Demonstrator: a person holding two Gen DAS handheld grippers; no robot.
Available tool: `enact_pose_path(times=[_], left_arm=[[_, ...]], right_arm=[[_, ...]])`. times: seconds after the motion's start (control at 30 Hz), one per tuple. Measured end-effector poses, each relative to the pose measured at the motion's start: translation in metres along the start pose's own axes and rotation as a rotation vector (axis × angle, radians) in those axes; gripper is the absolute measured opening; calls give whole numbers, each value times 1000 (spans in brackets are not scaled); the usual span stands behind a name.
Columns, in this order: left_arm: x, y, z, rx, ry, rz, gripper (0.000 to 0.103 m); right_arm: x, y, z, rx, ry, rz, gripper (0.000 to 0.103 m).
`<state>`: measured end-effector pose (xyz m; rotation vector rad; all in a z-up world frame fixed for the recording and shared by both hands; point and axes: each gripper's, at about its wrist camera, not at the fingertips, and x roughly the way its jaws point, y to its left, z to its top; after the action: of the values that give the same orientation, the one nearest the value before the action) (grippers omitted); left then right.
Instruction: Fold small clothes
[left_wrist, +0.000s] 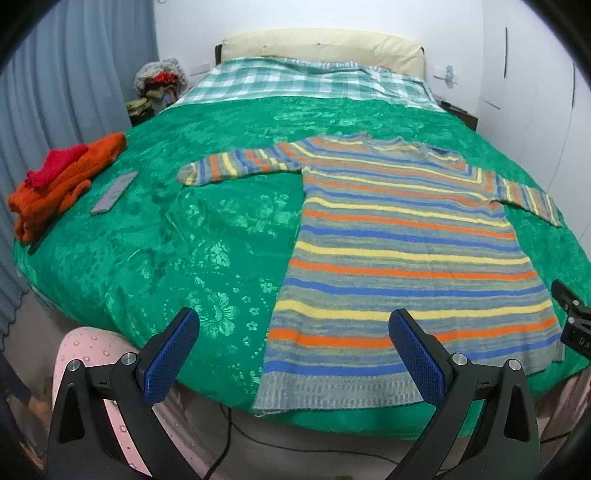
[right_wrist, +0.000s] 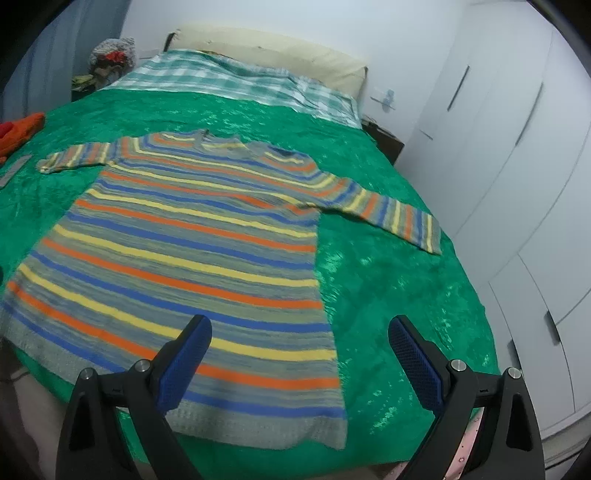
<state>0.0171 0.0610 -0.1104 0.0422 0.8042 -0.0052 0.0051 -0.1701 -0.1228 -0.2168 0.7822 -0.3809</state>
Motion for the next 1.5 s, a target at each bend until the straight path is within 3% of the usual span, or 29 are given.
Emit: enact_pose_path(times=[0.47,0.6,0.7,0.8,0.83,0.93,1.0,1.2,1.33,1.5], left_arm=[[1,5,0,-30,-1,5,103],[-17,10,-1,-60,-10,7,103],[-45,29,3,-111,66,-168,102],[-88,58,13,-60,140,-337,102],[-101,66,16,-45,134,-353,102],[-152,91,28,42,62,-332,103],[-166,94,30,38,8,-341,103],[-131,44,31,-99,-37,-427,103],[-128,22,30,-97,-35,-406,103],[-133,24,25,-56,-51,-323,103]], right_arm=[[-7,10,-1,-11,-33,21,96],[-8,7,2,-6,-51,0,96],[-4,1,10,8,-44,-25,96],[-3,3,23,-3,-31,-19,96],[-9,4,28,-4,-55,-13,96],[-30,11,31,-17,-144,-14,96],[-44,17,24,-28,-183,-2,96],[-47,20,17,-31,-157,6,98],[-49,2,28,26,-188,-22,98],[-45,-2,17,41,-159,-2,98]])
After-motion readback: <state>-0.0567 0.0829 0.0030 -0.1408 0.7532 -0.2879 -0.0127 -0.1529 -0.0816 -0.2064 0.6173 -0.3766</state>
